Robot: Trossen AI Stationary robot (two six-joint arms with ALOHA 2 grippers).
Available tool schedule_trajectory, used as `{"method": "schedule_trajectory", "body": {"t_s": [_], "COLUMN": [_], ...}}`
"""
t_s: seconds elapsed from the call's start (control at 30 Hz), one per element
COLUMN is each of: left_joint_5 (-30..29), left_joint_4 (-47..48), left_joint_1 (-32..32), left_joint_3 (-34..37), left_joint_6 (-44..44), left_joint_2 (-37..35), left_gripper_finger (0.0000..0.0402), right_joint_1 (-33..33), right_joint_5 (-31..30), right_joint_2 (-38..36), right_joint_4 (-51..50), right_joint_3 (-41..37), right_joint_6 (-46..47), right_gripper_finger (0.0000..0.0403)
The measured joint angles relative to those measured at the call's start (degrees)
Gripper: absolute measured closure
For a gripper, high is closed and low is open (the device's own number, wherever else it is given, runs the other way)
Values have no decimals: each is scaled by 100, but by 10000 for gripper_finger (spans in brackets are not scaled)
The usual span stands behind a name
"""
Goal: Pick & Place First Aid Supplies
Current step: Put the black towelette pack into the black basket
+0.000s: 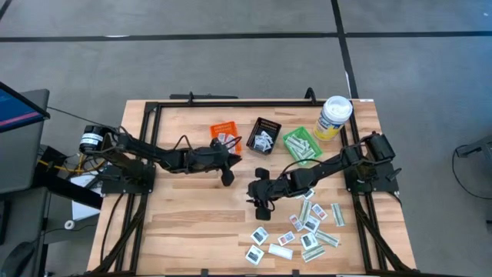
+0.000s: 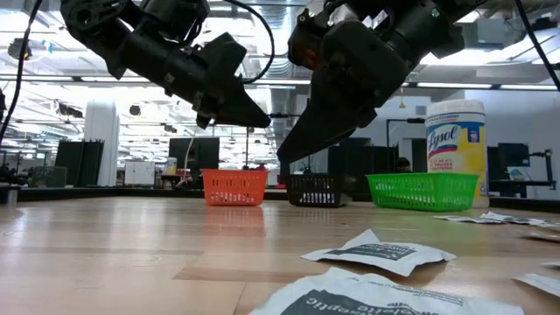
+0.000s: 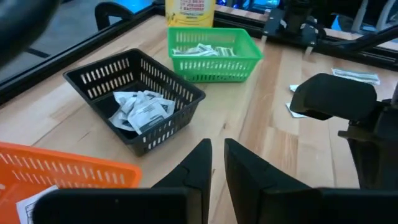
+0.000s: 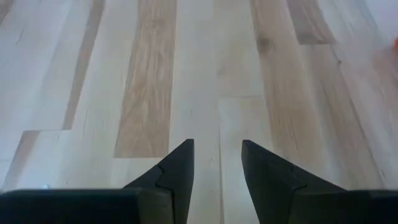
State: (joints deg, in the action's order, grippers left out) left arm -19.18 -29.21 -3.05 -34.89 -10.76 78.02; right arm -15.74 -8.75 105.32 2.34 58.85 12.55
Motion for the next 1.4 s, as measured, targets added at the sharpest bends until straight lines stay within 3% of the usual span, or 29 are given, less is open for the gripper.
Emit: {"method": "schedule_trajectory", "body": {"t_s": [0.07, 0.3, 0.53, 0.8, 1.0, 1.4], "left_joint_5": [-2, -2, -2, -2, -2, -2], "left_joint_4": [-2, -19, -8, -1, 0, 2], "left_joint_1": [0, 0, 0, 0, 0, 0], "left_joint_3": [0, 0, 0, 0, 0, 2], "left_joint_6": [-5, -13, -15, -17, -19, -20], "left_joint_2": [0, 0, 0, 0, 0, 0], "left_gripper_finger": [358, 358, 358, 358, 358, 358], "right_joint_1": [-2, -182, -703, -1164, -1293, -1319], "right_joint_5": [148, 1494, 1423, 401, 419, 452], "right_joint_2": [-1, 0, 0, -2, -2, 374], "right_joint_4": [-26, -464, -559, -497, -513, -392], "right_joint_3": [0, 0, -5, -9, -9, -22], "right_joint_6": [17, 366, 476, 956, 1456, 1518], "right_gripper_finger": [274, 274, 274, 279, 280, 282]}}
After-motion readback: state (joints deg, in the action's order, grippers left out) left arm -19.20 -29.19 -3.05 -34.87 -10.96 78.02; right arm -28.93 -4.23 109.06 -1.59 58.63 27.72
